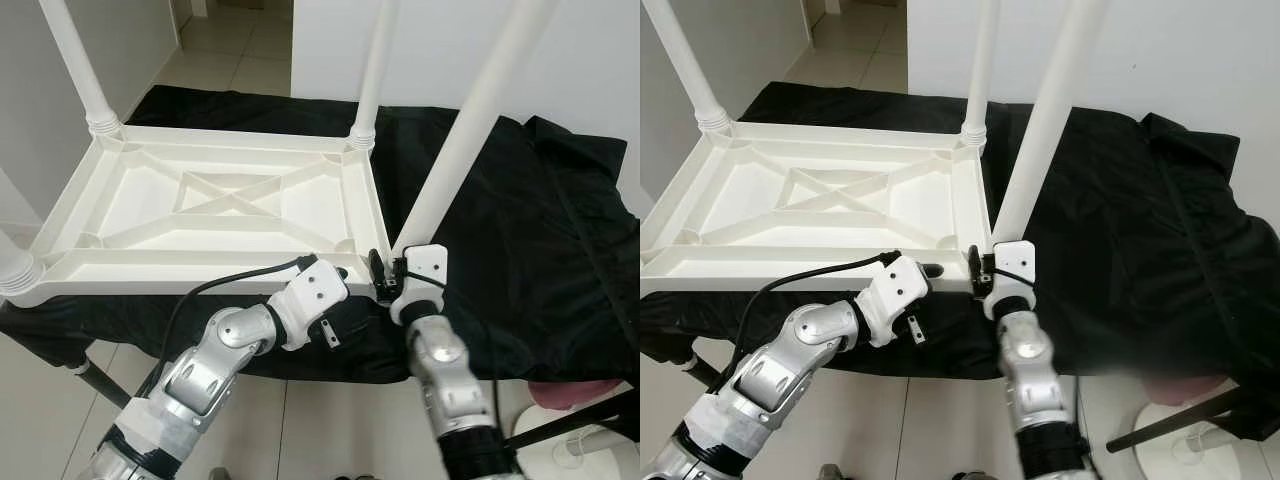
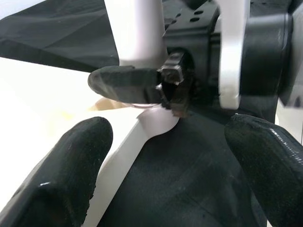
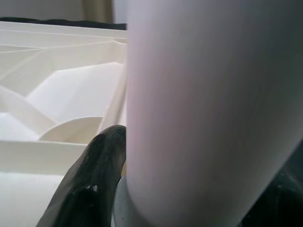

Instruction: Building children table

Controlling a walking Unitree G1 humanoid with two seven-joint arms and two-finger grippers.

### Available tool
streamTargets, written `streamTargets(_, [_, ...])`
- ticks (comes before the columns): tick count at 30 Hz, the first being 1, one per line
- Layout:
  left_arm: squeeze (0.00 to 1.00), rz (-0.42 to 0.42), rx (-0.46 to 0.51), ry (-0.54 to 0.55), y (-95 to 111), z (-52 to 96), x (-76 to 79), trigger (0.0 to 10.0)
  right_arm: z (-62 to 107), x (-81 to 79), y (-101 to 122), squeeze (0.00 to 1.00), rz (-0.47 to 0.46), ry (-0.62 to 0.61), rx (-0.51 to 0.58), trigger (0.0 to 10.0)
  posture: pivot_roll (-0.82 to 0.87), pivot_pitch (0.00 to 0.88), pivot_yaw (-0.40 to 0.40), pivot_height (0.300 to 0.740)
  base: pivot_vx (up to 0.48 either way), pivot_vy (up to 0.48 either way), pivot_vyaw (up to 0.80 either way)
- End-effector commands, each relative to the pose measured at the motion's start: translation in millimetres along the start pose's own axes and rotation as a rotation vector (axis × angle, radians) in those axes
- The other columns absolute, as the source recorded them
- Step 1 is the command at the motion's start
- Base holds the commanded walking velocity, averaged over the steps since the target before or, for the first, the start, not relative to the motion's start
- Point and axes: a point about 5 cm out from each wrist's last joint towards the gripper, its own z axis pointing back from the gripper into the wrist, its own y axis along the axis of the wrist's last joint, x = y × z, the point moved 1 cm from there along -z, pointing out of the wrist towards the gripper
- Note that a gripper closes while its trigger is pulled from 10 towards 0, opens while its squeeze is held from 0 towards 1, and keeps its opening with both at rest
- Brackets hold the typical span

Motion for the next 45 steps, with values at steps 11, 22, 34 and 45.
streamTargets(11, [0.0, -0.015, -0.012, -0.021, -2.0, 0.2, 1.2, 10.0, 6.6, 19.9, -13.1, 0.0, 0.031, -0.195, -0.078, 10.0, -0.01, 0.077, -0.067, 0.74, 0.0, 0.0, 0.0])
streamTargets(22, [0.0, -0.012, -0.014, -0.014, -2.0, 1.2, 1.1, 10.0, 3.6, 12.1, -8.0, 1.0, -0.044, -0.044, -0.027, 10.0, 0.0, 0.083, -0.069, 0.74, 0.0, 0.0, 0.0])
streamTargets(34, [0.0, -0.009, -0.014, -0.006, -1.9, 1.3, 0.3, 10.0, -10.2, 23.0, 0.9, 0.0, -0.018, 0.203, 0.047, 10.0, 0.01, 0.08, -0.071, 0.74, 0.0, 0.0, 0.0])
streamTargets(45, [0.0, -0.017, -0.013, -0.013, -1.4, 1.3, -0.2, 10.0, -28.0, 26.9, 12.2, 0.0, 0.075, 0.42, 0.089, 10.0, 0.0, 0.074, -0.062, 0.74, 0.0, 0.0, 0.0])
